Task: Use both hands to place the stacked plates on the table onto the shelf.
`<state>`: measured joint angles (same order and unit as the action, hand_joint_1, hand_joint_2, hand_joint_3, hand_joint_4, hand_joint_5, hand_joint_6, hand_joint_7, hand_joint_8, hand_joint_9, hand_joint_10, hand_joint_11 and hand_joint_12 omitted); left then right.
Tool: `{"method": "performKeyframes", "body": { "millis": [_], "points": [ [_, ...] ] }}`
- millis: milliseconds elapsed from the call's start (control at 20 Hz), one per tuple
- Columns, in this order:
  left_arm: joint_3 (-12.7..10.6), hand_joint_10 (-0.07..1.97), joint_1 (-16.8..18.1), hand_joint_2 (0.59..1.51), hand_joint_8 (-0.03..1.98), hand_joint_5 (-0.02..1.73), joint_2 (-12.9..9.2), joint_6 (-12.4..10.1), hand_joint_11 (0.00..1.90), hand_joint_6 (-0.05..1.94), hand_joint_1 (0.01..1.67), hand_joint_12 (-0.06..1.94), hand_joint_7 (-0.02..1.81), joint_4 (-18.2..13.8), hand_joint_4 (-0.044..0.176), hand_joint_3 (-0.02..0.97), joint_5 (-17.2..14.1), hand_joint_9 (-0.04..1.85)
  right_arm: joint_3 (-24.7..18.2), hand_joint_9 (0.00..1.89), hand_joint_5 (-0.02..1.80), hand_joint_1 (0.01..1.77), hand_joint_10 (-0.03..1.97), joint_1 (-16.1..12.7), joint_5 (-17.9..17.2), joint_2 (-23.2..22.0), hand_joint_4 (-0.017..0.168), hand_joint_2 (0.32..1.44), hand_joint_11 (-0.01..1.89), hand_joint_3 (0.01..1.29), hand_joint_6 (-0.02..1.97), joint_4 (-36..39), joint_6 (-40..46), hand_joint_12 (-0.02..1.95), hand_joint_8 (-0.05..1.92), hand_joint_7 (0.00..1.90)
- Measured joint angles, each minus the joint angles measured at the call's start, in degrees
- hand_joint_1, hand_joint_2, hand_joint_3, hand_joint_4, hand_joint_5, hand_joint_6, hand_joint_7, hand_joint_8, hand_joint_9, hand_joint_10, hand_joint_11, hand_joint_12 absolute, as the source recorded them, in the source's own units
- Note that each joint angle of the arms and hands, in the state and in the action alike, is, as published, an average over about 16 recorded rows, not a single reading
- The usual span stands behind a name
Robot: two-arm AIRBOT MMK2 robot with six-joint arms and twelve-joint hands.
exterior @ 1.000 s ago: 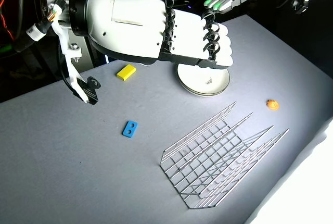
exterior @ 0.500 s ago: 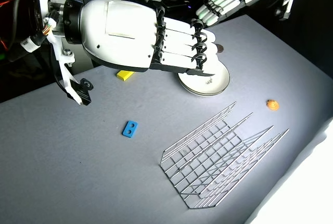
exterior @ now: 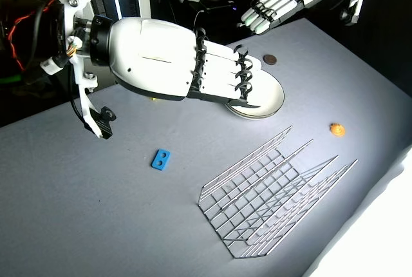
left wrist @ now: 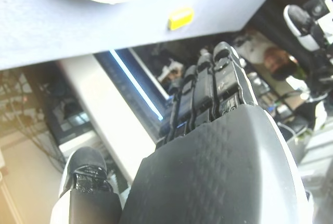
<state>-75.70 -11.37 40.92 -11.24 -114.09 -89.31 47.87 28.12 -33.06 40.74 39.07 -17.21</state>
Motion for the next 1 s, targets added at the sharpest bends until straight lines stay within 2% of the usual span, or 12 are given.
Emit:
{"method": "performKeyframes", "body": {
  "millis": [200,350,1000],
  "points": [
    [0.5,0.01,-2.0,1.084,-0.01,0.02,0.0,0.1,0.01,-0.02,0.01,-0.01,0.02,1.5,-0.001,0.031,2.0,0.02,0.4,0.02,0.02,1.05,0.0,1.3,-1.8,0.6,0.0,0.89,0.02,0.01,0.02,2.0,0.1,-0.01,0.01,0.02],
    [1.0,0.01,-4.8,1.085,-0.01,0.02,0.0,0.8,0.01,-0.02,0.02,-0.01,0.02,2.8,-0.002,0.028,5.0,0.02,0.6,0.02,0.02,1.04,0.0,2.1,-2.8,1.1,-0.001,0.89,0.02,0.01,0.02,3.0,-0.1,-0.01,0.01,0.02],
    [2.1,0.01,-20.9,1.094,-0.01,0.02,0.2,6.3,0.01,-0.02,0.02,-0.01,0.02,11.0,-0.002,0.02,22.1,0.02,0.2,0.02,0.02,0.99,0.0,3.2,-0.5,2.2,-0.002,0.92,0.02,0.02,0.02,2.6,-4.9,-0.01,0.01,0.02]
  ]
}}
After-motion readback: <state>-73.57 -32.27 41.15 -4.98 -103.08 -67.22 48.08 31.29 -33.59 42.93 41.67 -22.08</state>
